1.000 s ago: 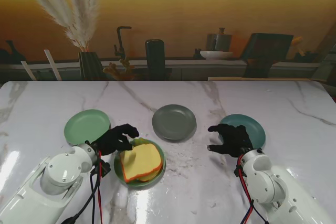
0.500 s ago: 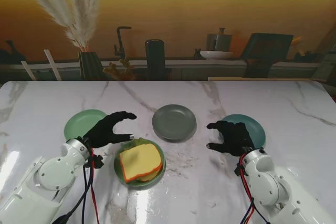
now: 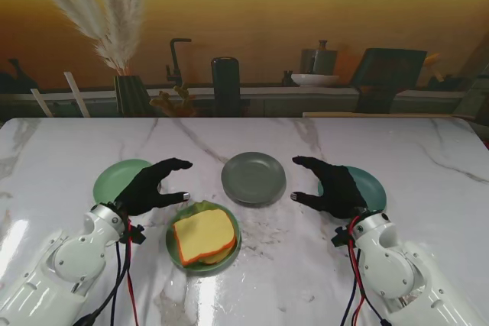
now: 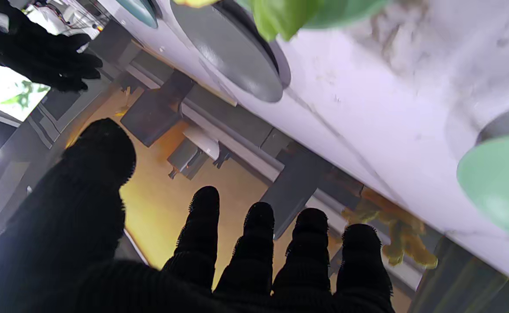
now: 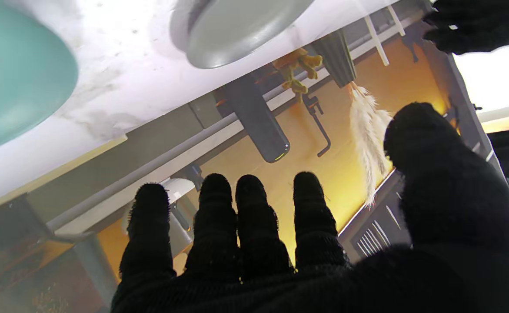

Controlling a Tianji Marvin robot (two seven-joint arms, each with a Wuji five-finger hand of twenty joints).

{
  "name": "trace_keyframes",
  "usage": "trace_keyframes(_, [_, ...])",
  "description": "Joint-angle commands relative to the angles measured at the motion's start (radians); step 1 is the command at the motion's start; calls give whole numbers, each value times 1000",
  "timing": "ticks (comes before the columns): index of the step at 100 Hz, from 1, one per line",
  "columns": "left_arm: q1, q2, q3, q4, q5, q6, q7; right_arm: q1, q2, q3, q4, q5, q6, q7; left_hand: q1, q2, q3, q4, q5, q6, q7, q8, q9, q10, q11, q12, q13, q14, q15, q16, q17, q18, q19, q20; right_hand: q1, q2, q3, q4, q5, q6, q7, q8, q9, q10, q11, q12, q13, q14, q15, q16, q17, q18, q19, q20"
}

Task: Prepare sandwich (Bread, lettuce, and egg)

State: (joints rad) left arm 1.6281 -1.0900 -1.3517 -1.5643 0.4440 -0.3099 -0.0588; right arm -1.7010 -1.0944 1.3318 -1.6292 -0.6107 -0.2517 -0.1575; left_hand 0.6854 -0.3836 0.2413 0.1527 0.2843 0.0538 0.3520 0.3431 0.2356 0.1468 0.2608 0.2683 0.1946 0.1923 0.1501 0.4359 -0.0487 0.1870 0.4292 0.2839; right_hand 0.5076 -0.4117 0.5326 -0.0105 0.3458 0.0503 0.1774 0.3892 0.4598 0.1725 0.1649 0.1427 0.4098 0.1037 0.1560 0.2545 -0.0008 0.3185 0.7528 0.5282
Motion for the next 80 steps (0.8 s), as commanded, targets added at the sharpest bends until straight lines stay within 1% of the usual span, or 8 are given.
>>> trace_keyframes(1, [4, -1, 11, 18, -10, 11, -32, 10, -24, -19, 12, 18, -18, 32, -22, 30, -25, -81, -20, 6, -19, -21, 2, 6, -4, -19, 3, -10, 1, -13, 0, -37, 7, -19, -39, 25, 9, -23, -46, 5, -52, -37, -44, -23, -30, -17, -34, -30, -17, -15, -26, -20, -18, -30])
trace_keyframes(8, [1, -1, 22, 30, -19, 16, -37, 21, -19, -31, 23, 28, -30, 61, -16, 44, -28, -82, -29, -7, -25, -30, -10, 2, -6, -24, -7, -14, -1, -16, -2, -32, 1, -27, -44, 31, 8, -23, -56, 8, -61, -42, -57, -24, -35, -19, -46, -35, -22, -17, -37, -24, -22, -36])
trace_keyframes(15, [-2, -1, 29, 37, -12, 18, -34, 31, -16, -44, 34, 21, -36, 71, -4, 47, -34, -79, -36, -11, -4, -28, -18, -4, 8, -20, -16, -16, 8, -17, -1, -17, -10, -41, -42, 32, 7, -24, -50, 9, -60, -44, -59, -25, -31, -18, -47, -36, -22, -16, -37, -24, -22, -39])
trace_keyframes(29, [-6, -2, 39, 41, -5, 26, -27, 42, -17, -58, 50, 14, -32, 65, 15, 40, -23, -68, -22, -6, 21, -15, -12, -7, 17, -12, -9, -11, 18, -11, -1, -1, 1, -38, -36, 28, 6, -24, -30, 14, -48, -42, -59, -26, -10, -7, -44, -37, -14, -12, -39, -20, -17, -42])
trace_keyframes(38, [-10, -2, 42, 45, 7, 32, -24, 43, -18, -58, 53, 10, -27, 55, 17, 38, -10, -56, -23, -1, 36, -1, -6, -6, 25, -2, -1, -9, 27, -3, -3, -4, 18, -28, -35, 27, 5, -24, -20, 17, -39, -40, -59, -25, 3, -1, -42, -37, -9, -10, -40, -19, -14, -43])
trace_keyframes(48, [-9, -1, 40, 39, 6, 44, -29, 42, -19, -55, 52, 5, -25, 48, 17, 36, -6, -54, -19, 2, 38, 3, 5, -5, 30, 4, 5, -5, 31, 1, -4, 0, 27, -24, -31, 25, 5, -24, -10, 21, -30, -38, -57, -24, 15, 5, -40, -37, -4, -7, -40, -17, -10, -44])
trace_keyframes(80, [-13, -3, 39, 42, 16, 36, -14, 40, -20, -53, 49, 3, -17, 44, 16, 41, -3, -56, -5, 5, 46, 14, 9, -3, 30, 12, 3, -4, 32, 6, -6, 1, 39, -19, -24, 25, 3, -24, 20, 40, -7, -34, -47, -26, 39, 15, -35, -39, 4, -4, -45, -12, -2, -47])
